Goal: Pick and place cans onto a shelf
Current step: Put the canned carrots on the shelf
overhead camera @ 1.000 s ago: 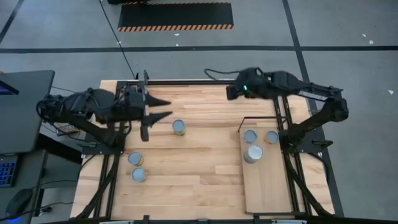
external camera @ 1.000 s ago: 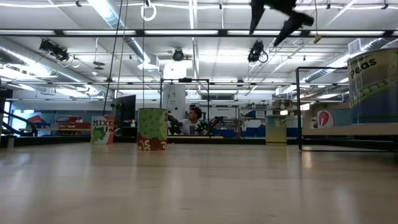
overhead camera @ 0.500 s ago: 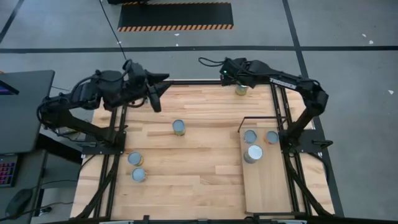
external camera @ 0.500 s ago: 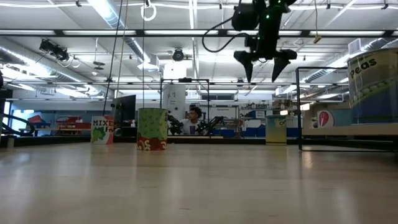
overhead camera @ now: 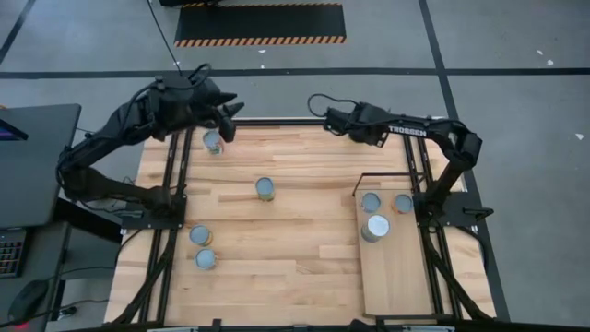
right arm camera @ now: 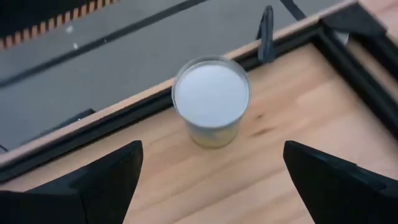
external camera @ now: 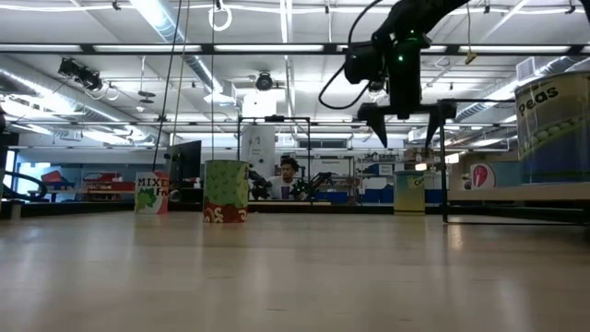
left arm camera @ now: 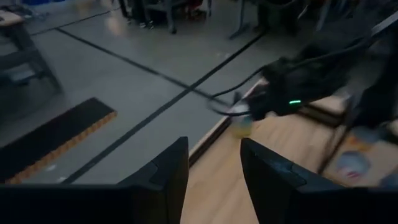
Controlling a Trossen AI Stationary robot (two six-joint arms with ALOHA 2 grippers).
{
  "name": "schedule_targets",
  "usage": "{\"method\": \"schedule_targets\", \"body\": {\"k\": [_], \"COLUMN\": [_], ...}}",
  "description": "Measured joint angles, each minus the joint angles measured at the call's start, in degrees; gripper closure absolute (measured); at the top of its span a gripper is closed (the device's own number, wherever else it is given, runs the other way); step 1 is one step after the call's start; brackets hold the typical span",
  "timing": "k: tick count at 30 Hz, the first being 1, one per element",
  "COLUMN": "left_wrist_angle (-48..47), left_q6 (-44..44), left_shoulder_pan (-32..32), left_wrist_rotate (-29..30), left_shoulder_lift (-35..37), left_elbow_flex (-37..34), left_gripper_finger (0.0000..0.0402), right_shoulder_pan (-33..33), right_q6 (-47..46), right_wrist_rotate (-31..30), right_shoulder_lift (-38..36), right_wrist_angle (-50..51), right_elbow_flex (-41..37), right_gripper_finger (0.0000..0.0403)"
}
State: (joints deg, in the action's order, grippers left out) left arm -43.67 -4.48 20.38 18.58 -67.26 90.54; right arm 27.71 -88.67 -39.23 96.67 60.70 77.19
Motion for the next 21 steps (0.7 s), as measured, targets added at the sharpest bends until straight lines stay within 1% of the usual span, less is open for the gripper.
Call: {"method": "schedule_targets", "body": {"k": [3, 6, 10, 14, 18, 21], "left_wrist_angle": [-1.1, -2.2, -3.9, -5.9, -7.6, -8.9], "left_q6": [4.3, 8.3, 12.4, 14.2, 14.5, 14.8], "left_shoulder_pan": [3.6, 6.4, 9.0, 10.1, 10.1, 10.1], "left_wrist_rotate": [-2.6, -5.2, -6.0, -6.0, -6.1, -6.2], "left_shoulder_lift": [0.0, 0.1, 0.3, 0.3, 0.3, 0.3], "left_elbow_flex": [0.0, 0.0, 0.0, 0.0, 0.0, 0.0], "left_gripper_finger": [0.0236, 0.0220, 0.0199, 0.0182, 0.0175, 0.0175], "right_shoulder_pan": [-0.6, 0.1, 1.3, 1.8, 3.2, 3.3], "right_q6": [-6.4, -12.4, -18.5, -20.9, -21.0, -24.2], "right_wrist_rotate": [-0.7, -1.1, -1.2, -4.4, -4.1, -4.5], "right_shoulder_lift": [1.9, 5.3, 9.3, 11.3, 13.0, 14.1], "right_wrist_angle": [-0.1, 0.1, 1.5, 1.9, 2.0, 2.1], "right_elbow_flex": [-0.2, -0.2, 1.4, 3.8, 5.0, 5.0], "right_gripper_finger": [0.0007, 0.0007, 0.0007, 0.0007, 0.0007, 0.0007]}}
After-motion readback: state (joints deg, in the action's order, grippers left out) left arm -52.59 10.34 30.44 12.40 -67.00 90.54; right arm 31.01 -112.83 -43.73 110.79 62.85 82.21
